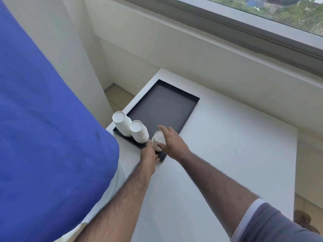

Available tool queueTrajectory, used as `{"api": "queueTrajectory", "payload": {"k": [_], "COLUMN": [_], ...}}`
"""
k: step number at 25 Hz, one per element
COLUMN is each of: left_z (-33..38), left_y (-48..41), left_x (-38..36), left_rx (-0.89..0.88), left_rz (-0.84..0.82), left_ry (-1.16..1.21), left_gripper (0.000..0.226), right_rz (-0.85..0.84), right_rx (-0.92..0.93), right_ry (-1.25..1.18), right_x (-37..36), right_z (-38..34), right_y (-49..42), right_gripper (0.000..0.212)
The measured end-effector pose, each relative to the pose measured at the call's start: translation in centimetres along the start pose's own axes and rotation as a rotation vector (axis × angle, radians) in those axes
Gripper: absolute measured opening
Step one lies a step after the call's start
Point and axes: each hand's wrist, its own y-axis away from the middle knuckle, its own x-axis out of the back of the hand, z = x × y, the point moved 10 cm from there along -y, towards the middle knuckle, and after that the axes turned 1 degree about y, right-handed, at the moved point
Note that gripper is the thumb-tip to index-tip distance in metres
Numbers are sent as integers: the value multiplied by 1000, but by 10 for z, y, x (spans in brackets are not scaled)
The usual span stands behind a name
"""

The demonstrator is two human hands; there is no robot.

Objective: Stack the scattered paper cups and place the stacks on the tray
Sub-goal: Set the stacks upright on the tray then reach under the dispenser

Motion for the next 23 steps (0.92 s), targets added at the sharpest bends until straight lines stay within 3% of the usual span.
{"api": "queueTrajectory", "payload": {"k": [2, 6, 8, 15, 19, 23], "left_z": [3, 1, -10, -26, -25, -10], "left_y": [11, 49, 71, 174, 223, 248], "left_x": [8, 26, 43, 155, 237, 325], "left_rx": [-90, -303, -359, -428, -474, -555], "left_rz": [54, 74, 59, 83, 178, 365], "left_ry": [-63, -313, -464, -701, -508, -258], "left_gripper": [38, 28, 24, 31, 22, 34], "right_rz": [60, 291, 343, 196, 32, -56], "right_rx": [18, 11, -23, -116, -92, -59], "right_ry": [3, -58, -106, -275, -289, -249], "right_x": [9, 29, 26, -43, -88, -119], "right_z": [1, 13, 25, 27, -7, -45], "right_y": [12, 64, 97, 177, 215, 241], "right_gripper": [63, 24, 19, 20, 23, 27]}}
